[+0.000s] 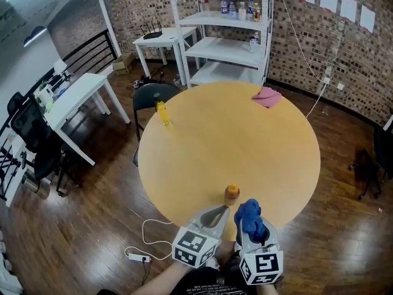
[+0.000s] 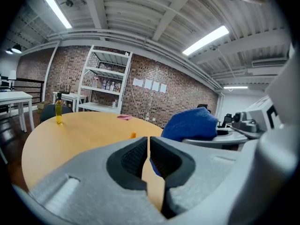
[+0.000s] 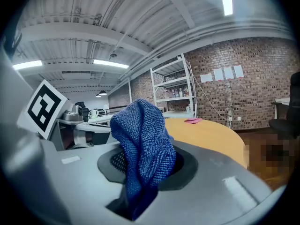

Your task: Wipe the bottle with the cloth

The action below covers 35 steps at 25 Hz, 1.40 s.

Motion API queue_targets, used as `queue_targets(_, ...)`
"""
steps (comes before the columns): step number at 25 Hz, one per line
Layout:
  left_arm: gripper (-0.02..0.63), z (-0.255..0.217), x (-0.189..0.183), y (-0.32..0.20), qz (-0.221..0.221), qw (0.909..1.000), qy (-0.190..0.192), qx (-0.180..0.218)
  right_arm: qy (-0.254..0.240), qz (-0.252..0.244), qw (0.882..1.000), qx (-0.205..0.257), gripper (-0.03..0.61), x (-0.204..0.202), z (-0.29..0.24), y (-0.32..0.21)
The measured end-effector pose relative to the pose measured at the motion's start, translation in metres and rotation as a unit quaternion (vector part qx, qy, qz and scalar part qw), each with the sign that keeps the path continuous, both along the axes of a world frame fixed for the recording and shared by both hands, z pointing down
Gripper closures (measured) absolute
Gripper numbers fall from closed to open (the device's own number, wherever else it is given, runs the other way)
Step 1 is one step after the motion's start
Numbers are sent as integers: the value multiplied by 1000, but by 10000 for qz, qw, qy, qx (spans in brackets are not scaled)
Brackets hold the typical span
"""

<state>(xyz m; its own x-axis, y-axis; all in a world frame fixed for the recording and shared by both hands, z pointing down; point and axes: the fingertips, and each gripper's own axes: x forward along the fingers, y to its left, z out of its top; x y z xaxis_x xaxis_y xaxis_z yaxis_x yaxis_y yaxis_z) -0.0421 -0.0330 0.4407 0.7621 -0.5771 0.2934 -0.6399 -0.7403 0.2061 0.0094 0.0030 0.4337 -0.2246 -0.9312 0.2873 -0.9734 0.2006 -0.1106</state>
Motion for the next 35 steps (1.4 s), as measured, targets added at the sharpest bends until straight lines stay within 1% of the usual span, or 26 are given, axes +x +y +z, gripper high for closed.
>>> queue_targets(2,576,4,4,-12,65,10000,-20,11,-7,2,10000,-26,469,4,5,-6)
queue_targets(5,557,11,7,-26,110,9999,-90,2,-62,17,9999,-85,469,11,10,-12)
queue_targets(9,509,26,12,-40,134,9997,-210,-74,-92,28,9998,-154,469,22,17,-20)
queue_targets(12,474,36,18,-48,258,9991,-315,-79,-114,54,9997,-216,469,29,23,-27)
queue_targets(18,469,46,27,-65,362,9986,-381,-32,-191,34,9990,-402,469,43,43,-34)
queue_targets(22,442,47,37,-74,522,9977,-422,13,-265,-65,9981,-552,469,47,60,-46)
queue_targets(25,442,49,45,-78,599,9971,-471,0,-322,-170,9973,-632,469,49,68,-56)
queue_targets(32,445,49,49,-82,498,9975,-499,67,-455,-351,9958,-706,469,49,83,-74)
queue_targets(33,459,49,50,-81,508,9975,-484,72,-488,-365,9956,-714,469,51,84,-77)
queue_targets(35,466,48,54,-81,527,9975,-463,92,-562,-389,9950,-726,469,55,87,-84)
